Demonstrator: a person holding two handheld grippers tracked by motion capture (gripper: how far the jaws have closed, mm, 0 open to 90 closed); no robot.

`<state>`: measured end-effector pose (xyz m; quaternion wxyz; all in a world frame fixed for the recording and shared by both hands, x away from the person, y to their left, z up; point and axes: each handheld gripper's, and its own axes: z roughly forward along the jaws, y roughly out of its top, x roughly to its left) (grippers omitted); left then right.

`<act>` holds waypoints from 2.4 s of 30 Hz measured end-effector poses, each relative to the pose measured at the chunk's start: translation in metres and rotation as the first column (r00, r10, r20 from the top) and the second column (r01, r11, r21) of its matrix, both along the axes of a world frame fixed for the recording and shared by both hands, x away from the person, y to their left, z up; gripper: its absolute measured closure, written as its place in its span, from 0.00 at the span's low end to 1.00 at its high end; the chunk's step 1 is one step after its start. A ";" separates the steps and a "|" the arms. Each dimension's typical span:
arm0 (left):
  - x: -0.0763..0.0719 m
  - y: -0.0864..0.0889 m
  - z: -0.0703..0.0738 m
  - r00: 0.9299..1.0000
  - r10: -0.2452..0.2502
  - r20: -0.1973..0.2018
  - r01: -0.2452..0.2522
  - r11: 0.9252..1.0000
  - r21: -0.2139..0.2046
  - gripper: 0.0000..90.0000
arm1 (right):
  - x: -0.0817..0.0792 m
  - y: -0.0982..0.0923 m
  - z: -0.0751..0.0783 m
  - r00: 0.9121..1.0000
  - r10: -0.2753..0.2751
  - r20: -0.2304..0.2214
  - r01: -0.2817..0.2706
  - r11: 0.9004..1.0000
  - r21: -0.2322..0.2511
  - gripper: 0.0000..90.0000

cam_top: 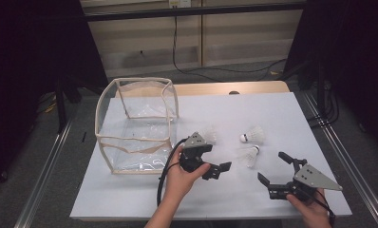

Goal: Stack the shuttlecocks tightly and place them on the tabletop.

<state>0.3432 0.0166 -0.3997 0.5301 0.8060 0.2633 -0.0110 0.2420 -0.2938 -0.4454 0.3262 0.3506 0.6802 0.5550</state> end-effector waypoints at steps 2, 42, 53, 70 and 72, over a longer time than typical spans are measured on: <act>-0.001 0.002 0.000 1.000 -0.006 0.001 0.006 1.000 -0.005 0.05 | 0.000 0.000 0.000 1.000 0.001 0.001 -0.001 1.000 0.005 0.01; -0.020 0.048 -0.004 0.992 -0.123 0.022 0.124 0.989 -0.076 0.04 | 0.000 0.001 -0.001 1.000 0.003 -0.010 -0.003 1.000 0.004 0.01; -0.023 0.059 -0.006 0.989 -0.143 0.044 0.146 0.986 -0.085 0.04 | 0.001 0.001 0.000 1.000 0.000 -0.003 0.000 1.000 0.001 0.01; -0.027 0.084 -0.010 0.991 -0.123 0.058 0.128 0.986 -0.106 0.03 | 0.000 0.001 0.000 1.000 -0.001 -0.002 0.001 1.000 -0.001 0.01; -0.028 0.088 -0.010 0.992 -0.111 0.058 0.117 0.986 -0.117 0.03 | 0.000 0.001 0.000 1.000 -0.003 -0.002 0.003 1.000 -0.004 0.01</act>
